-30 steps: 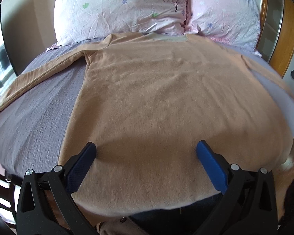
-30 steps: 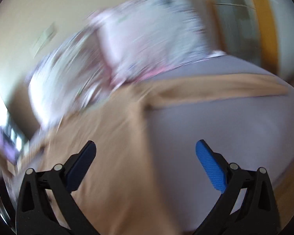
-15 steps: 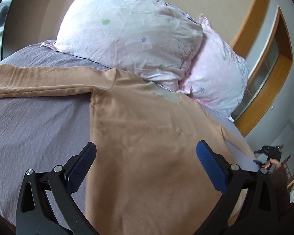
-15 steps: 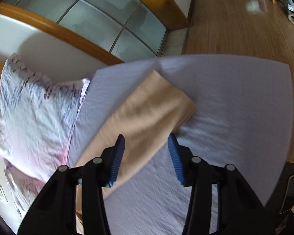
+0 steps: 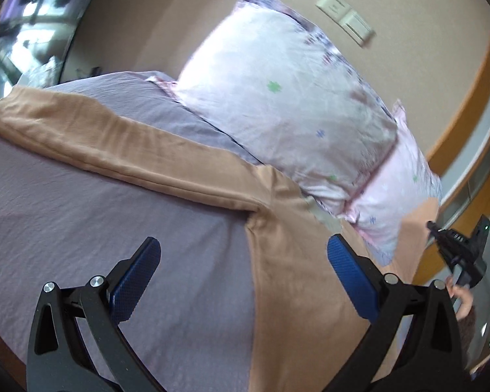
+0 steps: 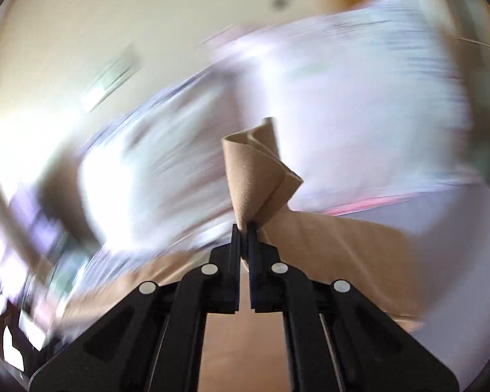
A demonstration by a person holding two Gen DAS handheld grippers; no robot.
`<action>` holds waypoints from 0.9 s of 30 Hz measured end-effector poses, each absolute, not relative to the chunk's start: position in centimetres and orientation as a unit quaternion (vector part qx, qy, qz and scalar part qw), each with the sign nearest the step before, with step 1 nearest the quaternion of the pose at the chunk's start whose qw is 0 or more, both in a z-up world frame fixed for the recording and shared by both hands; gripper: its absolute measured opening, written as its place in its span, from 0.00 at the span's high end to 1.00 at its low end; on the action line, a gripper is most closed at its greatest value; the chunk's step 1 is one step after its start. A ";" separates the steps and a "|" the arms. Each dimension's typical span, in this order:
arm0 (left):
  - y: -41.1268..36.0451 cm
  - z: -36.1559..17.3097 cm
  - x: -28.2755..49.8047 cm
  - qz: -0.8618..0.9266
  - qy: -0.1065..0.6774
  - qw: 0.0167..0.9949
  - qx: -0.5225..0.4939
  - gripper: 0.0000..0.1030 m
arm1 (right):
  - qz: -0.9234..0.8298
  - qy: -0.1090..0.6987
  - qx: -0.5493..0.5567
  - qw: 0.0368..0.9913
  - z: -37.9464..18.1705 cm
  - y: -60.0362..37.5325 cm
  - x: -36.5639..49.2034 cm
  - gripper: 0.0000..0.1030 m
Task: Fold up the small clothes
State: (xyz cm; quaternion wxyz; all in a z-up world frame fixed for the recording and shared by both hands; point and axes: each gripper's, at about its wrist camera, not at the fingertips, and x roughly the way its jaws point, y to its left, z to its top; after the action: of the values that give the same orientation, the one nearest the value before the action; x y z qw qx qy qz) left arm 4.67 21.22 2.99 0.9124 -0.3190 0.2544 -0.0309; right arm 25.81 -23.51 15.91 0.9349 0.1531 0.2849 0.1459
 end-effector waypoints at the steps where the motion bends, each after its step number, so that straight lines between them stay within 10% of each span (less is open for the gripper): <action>1: 22.4 2.9 4.4 -0.019 0.252 0.908 -0.334 0.01 | 0.184 0.308 0.138 0.923 14.9 -20.0 26.9 0.95; 5: 26.5 2.8 3.9 0.039 0.250 0.899 -0.357 0.01 | 0.277 0.435 0.060 0.854 9.1 -9.0 28.9 0.78; 10: 33.0 2.5 3.1 0.102 0.241 0.877 -0.403 0.01 | 0.279 0.402 0.077 0.869 10.2 -9.9 27.6 0.31; 24: 42.0 0.0 5.1 0.191 0.259 0.792 -0.518 0.05 | 0.265 0.382 0.148 0.873 10.7 -16.4 25.5 0.20; 27: 43.0 -0.1 5.7 0.207 0.267 0.781 -0.525 0.23 | 0.276 0.382 0.152 0.869 10.5 -16.2 25.1 0.19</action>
State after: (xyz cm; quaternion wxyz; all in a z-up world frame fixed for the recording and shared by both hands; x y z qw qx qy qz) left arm 5.74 43.05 -0.12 0.7814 -0.5248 0.2671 0.2068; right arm 25.10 -16.22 10.49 0.8687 0.1520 0.3823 0.2760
